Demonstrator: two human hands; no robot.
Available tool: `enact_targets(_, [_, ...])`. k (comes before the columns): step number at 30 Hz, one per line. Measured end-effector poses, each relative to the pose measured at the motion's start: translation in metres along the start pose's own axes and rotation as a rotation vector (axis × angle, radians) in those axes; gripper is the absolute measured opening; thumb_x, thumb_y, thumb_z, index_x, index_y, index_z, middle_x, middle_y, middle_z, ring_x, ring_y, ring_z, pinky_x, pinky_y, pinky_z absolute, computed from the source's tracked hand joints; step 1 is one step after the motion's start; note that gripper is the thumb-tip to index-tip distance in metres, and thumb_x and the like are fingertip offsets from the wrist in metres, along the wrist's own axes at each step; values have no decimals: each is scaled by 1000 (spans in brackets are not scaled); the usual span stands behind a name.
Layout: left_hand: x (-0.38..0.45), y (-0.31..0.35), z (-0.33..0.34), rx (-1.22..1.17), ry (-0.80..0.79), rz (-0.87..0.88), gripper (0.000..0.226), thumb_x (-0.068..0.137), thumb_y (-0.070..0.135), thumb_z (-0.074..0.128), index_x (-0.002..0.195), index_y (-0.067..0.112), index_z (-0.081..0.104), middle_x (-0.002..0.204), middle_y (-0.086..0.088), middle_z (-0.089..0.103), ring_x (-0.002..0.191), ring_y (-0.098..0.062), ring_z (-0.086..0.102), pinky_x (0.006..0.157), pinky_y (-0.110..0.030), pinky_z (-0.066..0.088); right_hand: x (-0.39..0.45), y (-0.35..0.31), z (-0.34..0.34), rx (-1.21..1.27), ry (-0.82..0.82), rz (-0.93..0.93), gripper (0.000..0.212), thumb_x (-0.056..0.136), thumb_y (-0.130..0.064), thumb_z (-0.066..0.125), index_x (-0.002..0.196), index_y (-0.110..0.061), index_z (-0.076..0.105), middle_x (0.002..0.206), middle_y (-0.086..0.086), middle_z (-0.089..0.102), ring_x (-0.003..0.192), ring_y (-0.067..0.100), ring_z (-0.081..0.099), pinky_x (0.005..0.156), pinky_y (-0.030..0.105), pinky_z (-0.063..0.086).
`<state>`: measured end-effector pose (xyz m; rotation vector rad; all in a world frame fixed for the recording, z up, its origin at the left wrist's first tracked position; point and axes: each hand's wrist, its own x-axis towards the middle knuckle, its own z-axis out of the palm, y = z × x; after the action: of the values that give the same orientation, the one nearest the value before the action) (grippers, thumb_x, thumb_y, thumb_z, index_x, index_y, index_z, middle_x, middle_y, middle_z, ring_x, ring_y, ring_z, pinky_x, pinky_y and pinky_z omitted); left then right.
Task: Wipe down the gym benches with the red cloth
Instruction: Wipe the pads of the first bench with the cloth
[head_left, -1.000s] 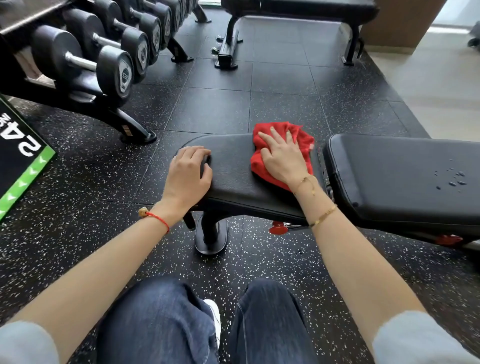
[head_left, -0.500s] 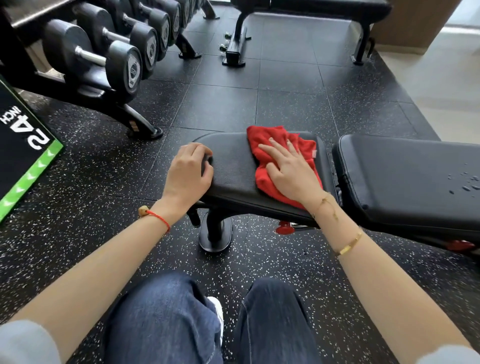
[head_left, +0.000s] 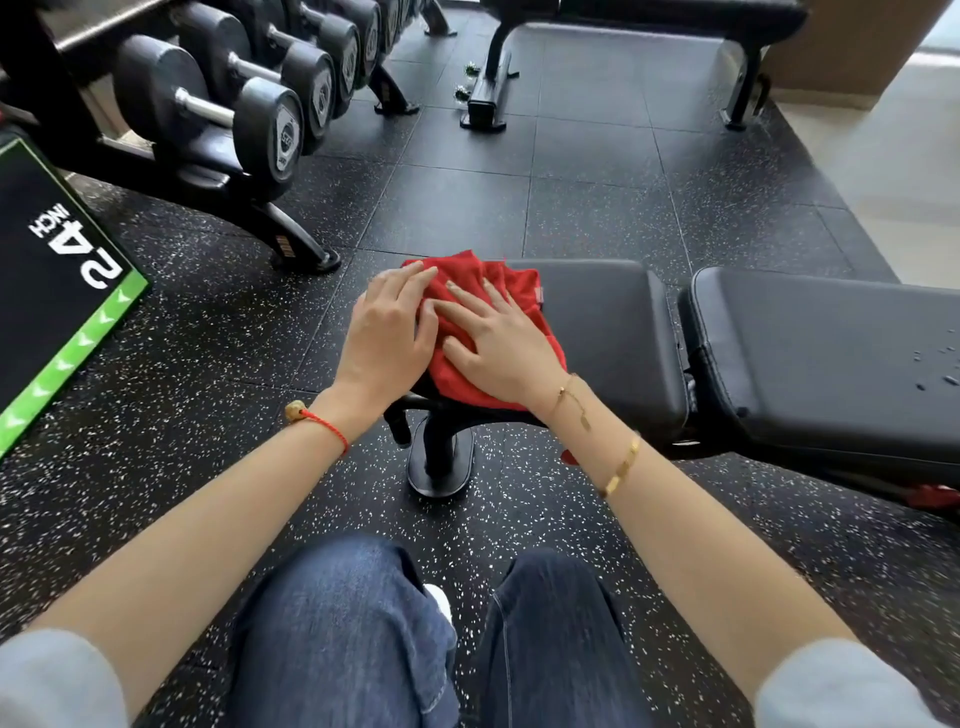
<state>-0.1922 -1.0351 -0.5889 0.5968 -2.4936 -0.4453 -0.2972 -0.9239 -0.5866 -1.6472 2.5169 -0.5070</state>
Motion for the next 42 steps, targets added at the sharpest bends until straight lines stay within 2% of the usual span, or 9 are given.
enact_targets(5, [1, 12, 13, 8, -48, 27, 41, 97, 14, 48, 136, 7, 53, 142, -10, 52, 135, -27, 43, 114, -42, 32, -48, 35, -15, -17, 63, 142, 51, 94, -35, 44, 144, -42, 37, 158, -14, 25, 150, 25, 13, 121, 49, 6])
enact_targets(10, [5, 32, 28, 22, -104, 82, 40, 97, 16, 48, 136, 7, 54, 142, -11, 52, 135, -28, 43, 116, -42, 28, -48, 60, -29, -11, 90, 342, 48, 94, -39, 42, 141, -46, 38, 157, -20, 23, 150, 23, 7, 114, 66, -5])
enact_targets(12, [6, 42, 33, 37, -114, 89, 41, 97, 18, 47, 136, 9, 53, 144, -9, 52, 136, -26, 42, 116, -41, 27, -46, 58, -29, 0, 95, 335, 49, 93, -39, 42, 142, -43, 39, 158, -18, 24, 150, 25, 8, 116, 64, -3])
enact_targets(17, [4, 60, 42, 76, -129, 74, 42, 98, 21, 44, 138, 13, 51, 145, -5, 50, 137, -23, 40, 117, -44, 25, -58, 56, -26, 6, 150, 233, 48, 93, -21, 45, 141, -25, 48, 155, -1, 36, 143, 30, 28, 121, 42, 13])
enact_targets(21, [2, 71, 39, 90, -115, 85, 42, 98, 20, 44, 138, 13, 51, 146, -5, 50, 138, -23, 39, 117, -44, 25, -75, 60, -31, 24, 175, 168, 47, 92, -10, 44, 138, -14, 50, 151, 6, 41, 140, 27, 32, 120, 35, 14])
enact_targets(27, [3, 95, 40, 66, -108, 121, 42, 97, 18, 44, 137, 12, 52, 144, -6, 51, 136, -24, 41, 117, -43, 27, -108, 110, -69, -92, 247, 274, 50, 92, -8, 42, 141, -10, 45, 153, 10, 38, 143, 27, 30, 120, 39, 14])
enact_targets(31, [12, 126, 52, 26, -148, 206, 42, 98, 20, 42, 139, 12, 50, 145, -4, 51, 136, -21, 41, 117, -41, 26, -131, 150, -100, -200, 284, 372, 49, 92, -8, 43, 141, -7, 45, 152, 14, 38, 142, 30, 31, 121, 40, 12])
enact_targets(36, [22, 159, 76, -7, -206, 284, 44, 99, 24, 41, 141, 14, 48, 148, -3, 47, 139, -21, 37, 117, -42, 25, -155, 164, -85, -194, 150, 467, 49, 96, -14, 42, 145, -14, 41, 156, 8, 32, 145, 32, 25, 120, 43, 12])
enact_targets(42, [32, 173, 100, -19, -232, 304, 45, 98, 25, 41, 141, 15, 47, 147, -2, 47, 137, -22, 37, 115, -44, 27, -160, 169, -77, -93, 220, 536, 50, 95, -25, 47, 144, -27, 43, 157, -1, 30, 147, 30, 19, 122, 43, 7])
